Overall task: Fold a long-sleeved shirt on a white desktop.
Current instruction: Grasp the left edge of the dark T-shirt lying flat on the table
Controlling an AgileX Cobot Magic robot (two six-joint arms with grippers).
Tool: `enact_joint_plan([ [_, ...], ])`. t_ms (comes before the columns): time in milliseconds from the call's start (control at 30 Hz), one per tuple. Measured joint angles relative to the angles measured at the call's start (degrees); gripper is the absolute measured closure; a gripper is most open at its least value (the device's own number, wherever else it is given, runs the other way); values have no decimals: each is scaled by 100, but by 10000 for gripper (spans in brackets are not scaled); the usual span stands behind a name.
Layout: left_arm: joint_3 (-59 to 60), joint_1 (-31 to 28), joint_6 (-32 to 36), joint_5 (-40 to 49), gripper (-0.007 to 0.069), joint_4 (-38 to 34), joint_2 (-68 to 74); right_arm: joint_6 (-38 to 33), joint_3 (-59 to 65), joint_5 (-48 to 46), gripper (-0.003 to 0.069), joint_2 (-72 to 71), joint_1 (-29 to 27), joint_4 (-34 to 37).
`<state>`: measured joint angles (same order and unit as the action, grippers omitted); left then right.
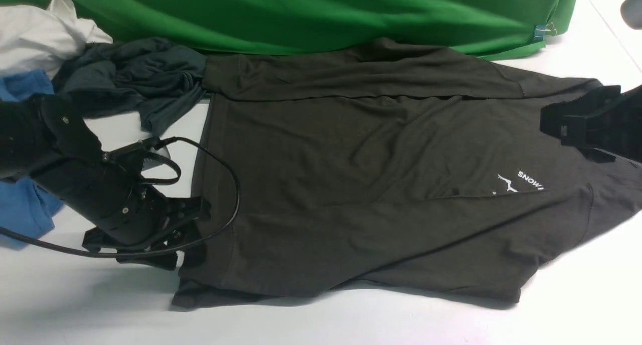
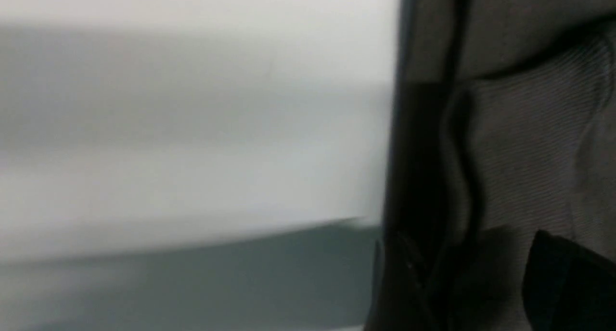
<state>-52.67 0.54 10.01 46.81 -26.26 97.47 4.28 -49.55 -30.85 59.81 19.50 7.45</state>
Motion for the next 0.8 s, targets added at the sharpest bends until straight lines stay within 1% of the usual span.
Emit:
enact_joint_plan([
  [100, 0, 0, 14, 51, 260, -55, 137, -5, 0, 0, 417, 0, 0, 0],
  [200, 0, 0, 41, 137, 284, -61, 297, -5, 0, 0, 417, 0, 0, 0],
  [267, 0, 0, 57, 160, 337, -88, 325, -5, 0, 0, 417, 2, 0, 0],
  [333, 0, 0, 62, 160, 370, -88, 327, -5, 0, 0, 417, 2, 0, 0],
  [400, 0, 0, 62, 155, 418, -82, 320, -12, 0, 0, 417, 2, 0, 0],
  [533, 0, 0, 62, 130, 475, -77, 231, -23, 0, 0, 417, 2, 0, 0],
  [600, 0, 0, 62, 52, 491, -88, 168, -31, 0, 0, 417, 2, 0, 0],
  [700, 0, 0, 62, -53, 492, -137, 122, -37, 0, 0, 417, 2, 0, 0],
  [800, 0, 0, 208, -227, 492, -364, 110, -37, 0, 0, 417, 2, 0, 0],
])
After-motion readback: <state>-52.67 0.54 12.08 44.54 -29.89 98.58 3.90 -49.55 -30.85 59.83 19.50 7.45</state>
